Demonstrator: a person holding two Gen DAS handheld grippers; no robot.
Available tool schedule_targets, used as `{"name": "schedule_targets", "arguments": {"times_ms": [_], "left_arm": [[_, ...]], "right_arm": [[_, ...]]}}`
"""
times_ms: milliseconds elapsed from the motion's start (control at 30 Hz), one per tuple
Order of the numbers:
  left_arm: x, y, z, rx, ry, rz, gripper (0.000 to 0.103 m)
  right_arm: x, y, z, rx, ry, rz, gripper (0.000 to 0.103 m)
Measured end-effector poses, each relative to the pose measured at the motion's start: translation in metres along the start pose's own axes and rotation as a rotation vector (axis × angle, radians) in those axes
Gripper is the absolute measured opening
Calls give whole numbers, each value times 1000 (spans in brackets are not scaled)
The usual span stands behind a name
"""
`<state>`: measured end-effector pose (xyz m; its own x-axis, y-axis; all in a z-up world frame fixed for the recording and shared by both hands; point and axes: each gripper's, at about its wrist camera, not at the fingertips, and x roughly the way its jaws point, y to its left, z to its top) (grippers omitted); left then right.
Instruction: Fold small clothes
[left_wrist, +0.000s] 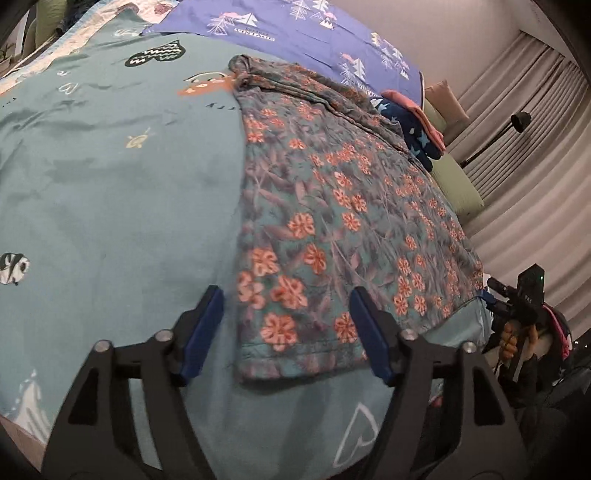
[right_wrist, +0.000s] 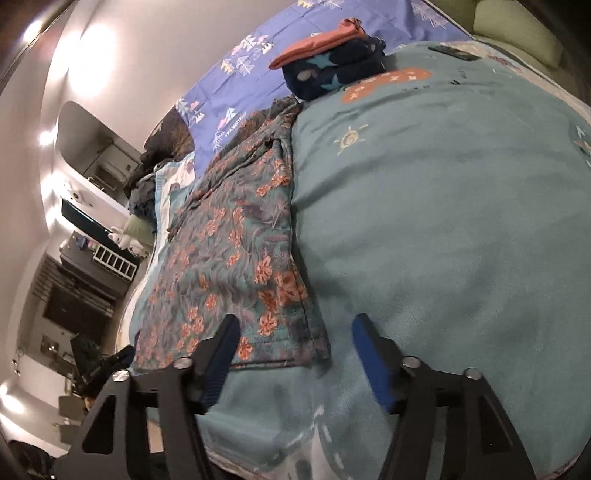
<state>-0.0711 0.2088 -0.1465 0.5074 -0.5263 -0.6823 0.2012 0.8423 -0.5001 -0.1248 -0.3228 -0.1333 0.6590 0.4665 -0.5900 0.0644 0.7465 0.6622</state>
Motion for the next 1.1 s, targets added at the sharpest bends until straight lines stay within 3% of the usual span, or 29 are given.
{"name": "schedule_targets", "arguments": {"times_ms": [33,133,167,200,267,300,333,433,500,600,700,833,867,933,1000,1100], "left_arm": [[2,-2,-1,15,-12,2,75],[7,-5,3,8,-28,-5,70],[9,-7,6,16,-32,-21,45],[9,-9,7,25,-26,-32,4],[12,-8,11,-14,-16,-100,5],[8,-9,11,-25,-31,-119,5],[0,-13,11,-20,-59,-124,5],[-34,-20,11,-3,-134,-140,5],[-54,-23,9,20,-148,-136,5],[-72,-28,5,56,-149,-111,5],[-71,-25,2,77,-130,-52,5],[-63,-9,-1,50,-66,22,6],[-68,-7,-1,53,-69,53,6],[-81,-6,2,57,-103,94,17],[-95,-6,13,58,-170,144,48],[-97,-10,50,76,-248,181,53]], "right_arm": [[2,0,1,-9,-2,24,78],[13,6,6,-38,-3,36,81],[19,11,8,-54,7,45,81],[23,15,9,-75,19,48,75],[37,24,13,-94,82,52,7],[45,23,14,-48,132,66,4],[47,20,15,14,150,111,4],[19,28,11,9,90,166,4],[-16,27,7,25,31,221,4],[-40,24,2,45,8,272,4],[-37,28,-9,-13,78,230,5],[-12,20,-27,-28,228,96,12],[-14,15,-26,-17,233,45,13],[-26,8,-17,-6,176,-15,22],[-38,7,-1,0,98,-33,33],[-39,20,36,-20,5,-74,50]]}}
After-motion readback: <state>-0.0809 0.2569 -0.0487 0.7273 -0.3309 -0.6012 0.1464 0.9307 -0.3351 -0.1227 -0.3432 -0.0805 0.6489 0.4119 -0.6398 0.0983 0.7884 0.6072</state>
